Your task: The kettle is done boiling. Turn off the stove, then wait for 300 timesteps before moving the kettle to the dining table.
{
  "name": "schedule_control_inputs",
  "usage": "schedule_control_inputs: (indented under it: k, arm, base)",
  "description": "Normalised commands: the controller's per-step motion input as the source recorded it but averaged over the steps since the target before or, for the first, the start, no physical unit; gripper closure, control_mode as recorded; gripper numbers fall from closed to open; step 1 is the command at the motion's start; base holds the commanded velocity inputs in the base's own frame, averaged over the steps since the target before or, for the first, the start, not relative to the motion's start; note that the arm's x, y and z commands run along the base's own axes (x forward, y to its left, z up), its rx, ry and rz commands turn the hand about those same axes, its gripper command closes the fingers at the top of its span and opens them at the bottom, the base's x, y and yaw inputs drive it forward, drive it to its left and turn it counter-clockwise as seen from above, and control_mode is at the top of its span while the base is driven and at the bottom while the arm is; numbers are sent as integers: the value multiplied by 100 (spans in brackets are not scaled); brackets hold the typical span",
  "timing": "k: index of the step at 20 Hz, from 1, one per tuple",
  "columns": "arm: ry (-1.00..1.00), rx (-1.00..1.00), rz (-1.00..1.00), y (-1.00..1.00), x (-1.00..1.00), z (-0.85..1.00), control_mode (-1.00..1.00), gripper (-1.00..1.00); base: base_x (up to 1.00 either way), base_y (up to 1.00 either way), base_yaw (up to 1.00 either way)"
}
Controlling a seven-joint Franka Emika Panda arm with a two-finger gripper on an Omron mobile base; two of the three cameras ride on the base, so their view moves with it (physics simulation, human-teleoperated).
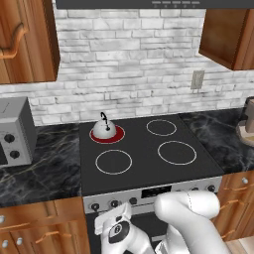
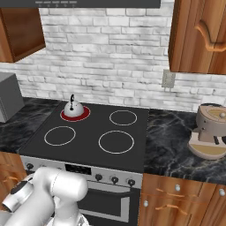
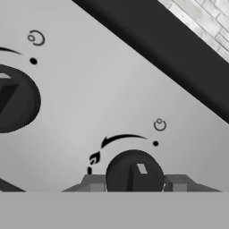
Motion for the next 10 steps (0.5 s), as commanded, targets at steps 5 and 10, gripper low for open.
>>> schedule_control_inputs:
  k: [5,10]
  arm:
    - [-1,13,0,-15,0,0,-100,100]
    - [-2,24,0,-4,0,-8,-100,100]
  base:
    - [0,0,0]
    - [0,0,0]
